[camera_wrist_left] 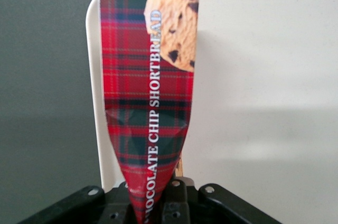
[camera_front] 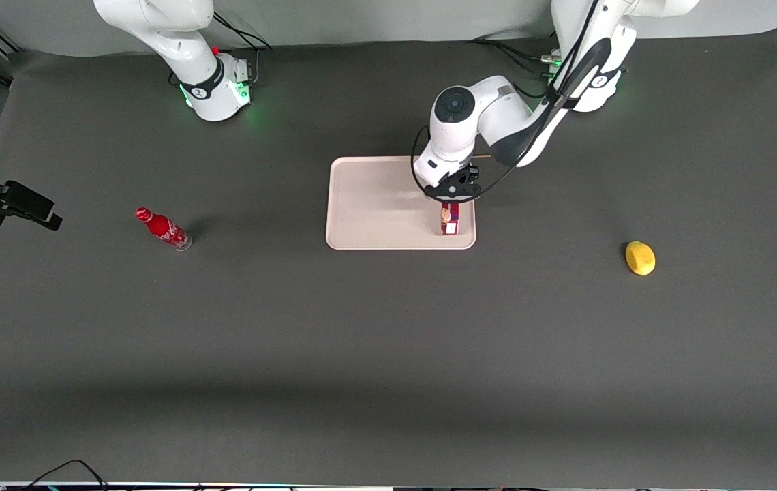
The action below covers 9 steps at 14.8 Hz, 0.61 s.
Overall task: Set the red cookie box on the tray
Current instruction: 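Lower the held cookie box onto the tray's edge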
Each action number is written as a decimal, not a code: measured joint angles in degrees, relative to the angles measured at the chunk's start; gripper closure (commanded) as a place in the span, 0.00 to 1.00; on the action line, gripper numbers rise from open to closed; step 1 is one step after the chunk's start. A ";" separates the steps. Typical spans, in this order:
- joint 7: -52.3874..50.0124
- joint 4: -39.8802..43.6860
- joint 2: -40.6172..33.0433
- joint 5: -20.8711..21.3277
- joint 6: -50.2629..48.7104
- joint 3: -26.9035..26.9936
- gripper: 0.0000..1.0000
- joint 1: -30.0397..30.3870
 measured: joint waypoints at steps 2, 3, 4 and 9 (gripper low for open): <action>-0.17 0.13 0.50 1.36 0.11 0.29 1.00 0.06; -0.27 0.15 0.86 2.01 0.31 0.45 1.00 0.10; -0.27 0.16 1.27 2.19 0.86 0.57 1.00 0.11; -0.34 0.39 2.77 2.32 3.07 1.33 0.72 0.22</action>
